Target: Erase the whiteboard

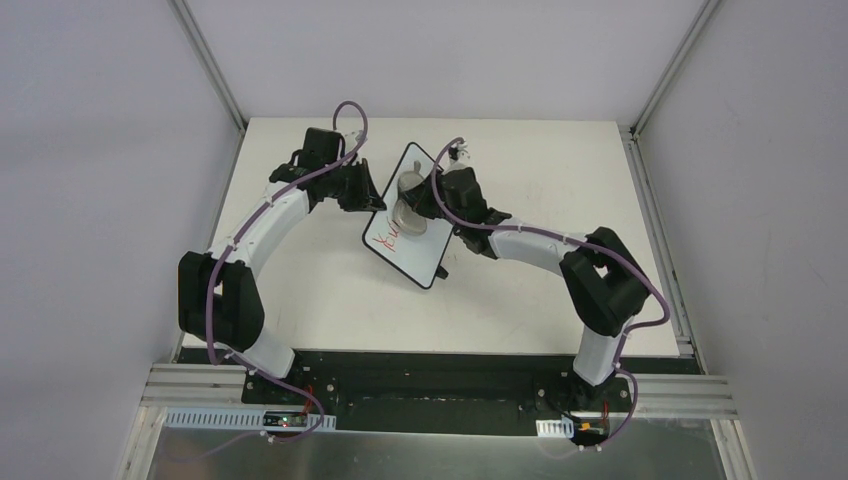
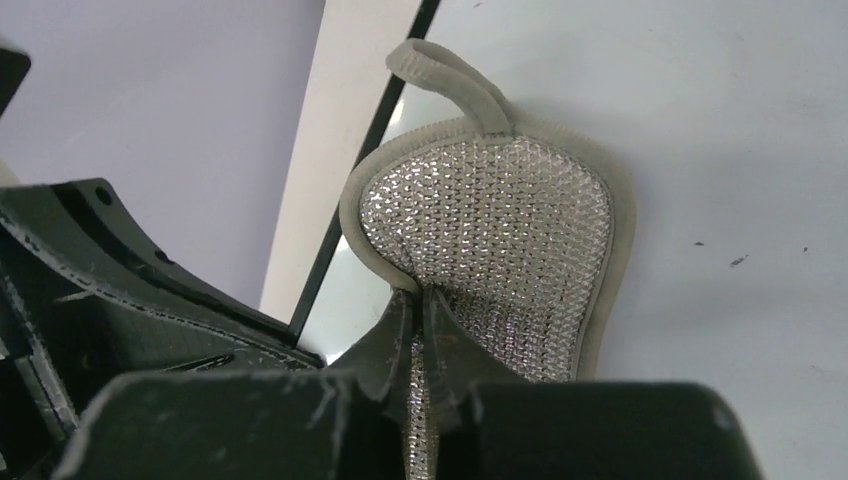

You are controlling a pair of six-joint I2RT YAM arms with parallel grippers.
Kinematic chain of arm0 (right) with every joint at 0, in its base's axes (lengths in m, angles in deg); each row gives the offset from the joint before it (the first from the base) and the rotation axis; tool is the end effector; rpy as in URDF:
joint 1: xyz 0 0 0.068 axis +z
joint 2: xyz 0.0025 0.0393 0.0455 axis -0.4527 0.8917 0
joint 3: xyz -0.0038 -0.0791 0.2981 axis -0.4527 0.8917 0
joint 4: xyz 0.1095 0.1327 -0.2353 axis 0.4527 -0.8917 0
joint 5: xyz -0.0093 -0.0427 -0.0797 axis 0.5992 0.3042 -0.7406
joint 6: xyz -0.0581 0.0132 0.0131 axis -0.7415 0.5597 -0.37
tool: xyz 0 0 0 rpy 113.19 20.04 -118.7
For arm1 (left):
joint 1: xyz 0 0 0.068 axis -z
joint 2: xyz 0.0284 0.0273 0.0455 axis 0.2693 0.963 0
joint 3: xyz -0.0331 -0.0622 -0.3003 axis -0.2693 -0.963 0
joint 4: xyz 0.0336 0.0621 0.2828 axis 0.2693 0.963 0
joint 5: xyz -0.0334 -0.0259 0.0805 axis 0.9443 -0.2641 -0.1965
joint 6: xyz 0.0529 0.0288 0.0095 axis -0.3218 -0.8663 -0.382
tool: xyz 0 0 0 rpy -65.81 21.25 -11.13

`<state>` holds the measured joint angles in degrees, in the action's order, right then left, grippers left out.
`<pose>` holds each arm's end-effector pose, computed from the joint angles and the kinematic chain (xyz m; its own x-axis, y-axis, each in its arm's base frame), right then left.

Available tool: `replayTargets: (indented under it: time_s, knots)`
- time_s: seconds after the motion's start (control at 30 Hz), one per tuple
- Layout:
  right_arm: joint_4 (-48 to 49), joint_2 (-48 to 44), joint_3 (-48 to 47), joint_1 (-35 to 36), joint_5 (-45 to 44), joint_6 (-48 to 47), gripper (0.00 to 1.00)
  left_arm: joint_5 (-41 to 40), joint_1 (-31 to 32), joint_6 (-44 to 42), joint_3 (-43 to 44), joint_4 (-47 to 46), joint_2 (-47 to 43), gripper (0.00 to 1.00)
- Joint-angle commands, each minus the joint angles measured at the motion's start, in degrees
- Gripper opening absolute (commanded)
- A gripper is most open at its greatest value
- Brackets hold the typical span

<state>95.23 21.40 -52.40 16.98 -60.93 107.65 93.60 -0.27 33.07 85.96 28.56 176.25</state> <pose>0.3380 0.3204 0.2609 -0.4696 0.3048 -0.8286 -0.4552 0.7206 0.5230 0.3667 -0.1218 0.3231 -0.7902 -0.1344 -0.5979 0.2881 0.7796 -0.5560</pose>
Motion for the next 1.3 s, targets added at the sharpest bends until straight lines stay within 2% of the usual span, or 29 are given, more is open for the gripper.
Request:
replayTargets:
  time_s: [0.0,0.13,0.3,0.43,0.6,0.8,0.87,1.0,1.13,1.27]
  knots:
    - [-4.18,6.81,3.82,-3.18,5.88,5.85,0.0,-1.24,0.56,-0.26,1.52,3.96,1.61,0.0]
    - [-8.6,6.37,0.55,-1.84,3.27,4.37,0.0,-0.7,0.55,-0.11,1.55,3.96,1.54,0.0]
    - [-17.52,6.09,-10.41,5.07,-0.56,0.17,0.0,-0.35,0.55,-0.03,1.44,3.79,1.32,0.0]
    - [-16.59,6.08,-13.79,8.37,1.01,1.5,0.0,-0.42,0.55,-0.1,1.3,3.79,1.08,0.0]
    - [-11.94,5.34,-5.54,7.02,0.93,6.92,0.0,-0.42,0.55,-0.2,1.27,4.05,1.03,0.0]
    - [-1.44,3.15,12.9,2.58,0.25,11.96,0.0,-0.02,0.55,0.04,1.51,4.21,1.23,0.0]
    - [-0.98,4.19,13.84,1.07,0.85,11.4,0.0,0.17,0.55,0.14,1.52,4.23,1.38,0.0]
    - [-5.5,5.68,8.43,1.67,1.46,8.5,0.0,0.28,0.55,0.0,1.53,4.22,1.47,0.0]
    - [-12.12,4.61,-2.48,7.18,-1.97,4.27,0.0,0.0,0.55,-0.42,1.61,4.61,1.43,0.0]
    - [-10.31,1.95,-6.6,10.17,-4.02,2.37,0.0,1.01,0.55,-0.46,1.53,4.75,1.42,0.0]
